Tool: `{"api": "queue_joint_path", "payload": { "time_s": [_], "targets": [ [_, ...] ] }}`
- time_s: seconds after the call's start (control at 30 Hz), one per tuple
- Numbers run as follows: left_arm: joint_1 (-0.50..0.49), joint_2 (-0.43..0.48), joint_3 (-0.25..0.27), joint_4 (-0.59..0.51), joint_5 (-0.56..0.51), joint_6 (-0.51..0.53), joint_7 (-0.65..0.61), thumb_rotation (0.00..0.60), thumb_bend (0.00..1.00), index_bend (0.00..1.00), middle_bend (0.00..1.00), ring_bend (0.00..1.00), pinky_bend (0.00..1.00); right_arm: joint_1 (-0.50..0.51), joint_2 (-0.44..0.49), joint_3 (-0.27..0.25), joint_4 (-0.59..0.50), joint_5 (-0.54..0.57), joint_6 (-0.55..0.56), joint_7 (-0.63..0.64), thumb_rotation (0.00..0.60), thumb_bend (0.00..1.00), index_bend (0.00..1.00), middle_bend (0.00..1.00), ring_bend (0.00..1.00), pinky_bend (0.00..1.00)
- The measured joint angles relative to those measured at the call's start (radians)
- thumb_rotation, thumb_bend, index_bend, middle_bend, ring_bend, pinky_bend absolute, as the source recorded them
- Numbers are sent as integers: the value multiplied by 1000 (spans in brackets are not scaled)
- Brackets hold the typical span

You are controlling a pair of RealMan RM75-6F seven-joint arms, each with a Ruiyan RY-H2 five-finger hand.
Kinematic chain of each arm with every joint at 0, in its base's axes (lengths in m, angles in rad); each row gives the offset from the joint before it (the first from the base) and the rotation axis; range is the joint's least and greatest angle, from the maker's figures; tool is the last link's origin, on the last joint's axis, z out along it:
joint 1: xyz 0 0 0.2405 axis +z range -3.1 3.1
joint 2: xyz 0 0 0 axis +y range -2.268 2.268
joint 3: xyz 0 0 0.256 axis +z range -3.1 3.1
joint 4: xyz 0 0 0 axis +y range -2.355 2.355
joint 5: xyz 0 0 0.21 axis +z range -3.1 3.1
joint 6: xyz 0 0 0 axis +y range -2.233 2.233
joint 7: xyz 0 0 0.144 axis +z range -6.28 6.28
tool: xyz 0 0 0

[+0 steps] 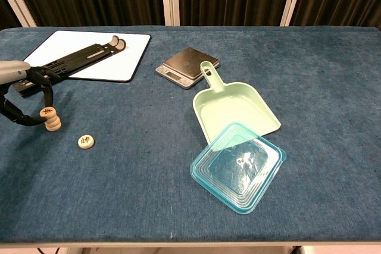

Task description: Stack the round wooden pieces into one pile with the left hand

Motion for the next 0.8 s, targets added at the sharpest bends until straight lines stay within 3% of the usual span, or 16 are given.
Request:
{"api": "queue_joint_path", "payload": {
  "time_s": [0.57, 0.8],
  "targets": [
    [5, 21, 3, -33, 13, 18, 5, 600, 299, 453, 40, 0, 12, -1, 0, 1, -1, -1, 4, 1, 600, 31, 0, 20, 0, 19],
    [13, 20, 4, -62, 85, 47, -6, 600, 292, 454, 37, 0, 13, -4, 0, 0, -1, -3, 9, 2, 600, 31, 0, 20, 0, 19]
  ]
}}
